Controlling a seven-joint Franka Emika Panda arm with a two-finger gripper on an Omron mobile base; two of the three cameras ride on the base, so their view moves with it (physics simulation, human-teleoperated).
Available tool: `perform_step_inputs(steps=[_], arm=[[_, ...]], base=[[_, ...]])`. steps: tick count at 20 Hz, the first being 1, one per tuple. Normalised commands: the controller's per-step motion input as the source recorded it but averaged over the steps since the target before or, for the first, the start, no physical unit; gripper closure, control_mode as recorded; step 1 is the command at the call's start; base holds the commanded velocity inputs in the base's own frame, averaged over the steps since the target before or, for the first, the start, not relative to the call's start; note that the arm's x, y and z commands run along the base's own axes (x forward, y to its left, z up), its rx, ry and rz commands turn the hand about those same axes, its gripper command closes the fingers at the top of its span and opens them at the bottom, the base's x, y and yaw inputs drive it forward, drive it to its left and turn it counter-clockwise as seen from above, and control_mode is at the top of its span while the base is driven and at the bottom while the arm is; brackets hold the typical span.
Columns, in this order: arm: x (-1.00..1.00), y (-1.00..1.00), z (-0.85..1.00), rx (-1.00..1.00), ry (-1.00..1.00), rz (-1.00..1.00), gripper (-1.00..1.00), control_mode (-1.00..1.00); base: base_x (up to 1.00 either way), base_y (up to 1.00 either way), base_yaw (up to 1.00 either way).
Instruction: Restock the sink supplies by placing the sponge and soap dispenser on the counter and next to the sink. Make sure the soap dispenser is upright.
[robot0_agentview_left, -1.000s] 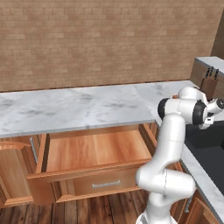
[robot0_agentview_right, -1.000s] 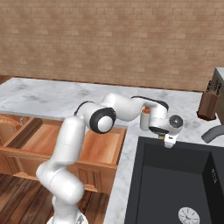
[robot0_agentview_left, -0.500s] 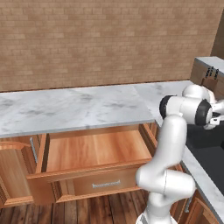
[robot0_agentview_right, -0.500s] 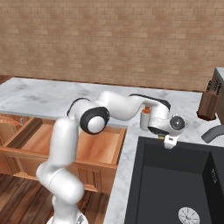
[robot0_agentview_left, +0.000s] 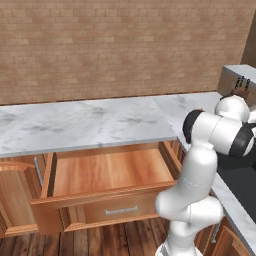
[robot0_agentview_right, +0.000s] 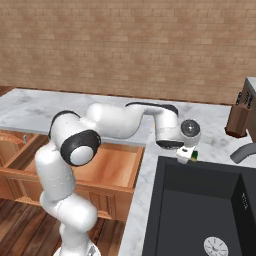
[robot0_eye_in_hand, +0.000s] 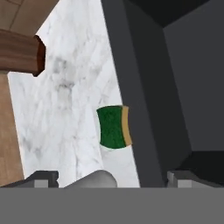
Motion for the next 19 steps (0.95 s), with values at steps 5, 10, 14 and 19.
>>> perform_step_inputs(steps=[5, 10, 14, 19], arm=[[-0.85, 0.22, 0.61, 0.0, 0.05, -0.14, -1.0, -1.0], [-0.9, 0.09, 0.61, 0.0, 0.03, -0.12, -1.0, -1.0], [-0.85, 0.16, 0.54, 0.01, 0.07, -0.11, -1.0, -1.0], [-0.77, 0.42, 0.43, 0.0, 0.07, -0.06, -1.0, -1.0]], base=[[0.0, 0.0, 0.0], [0.0, 0.0, 0.0], [0.0, 0.0, 0.0], [0.0, 0.0, 0.0]])
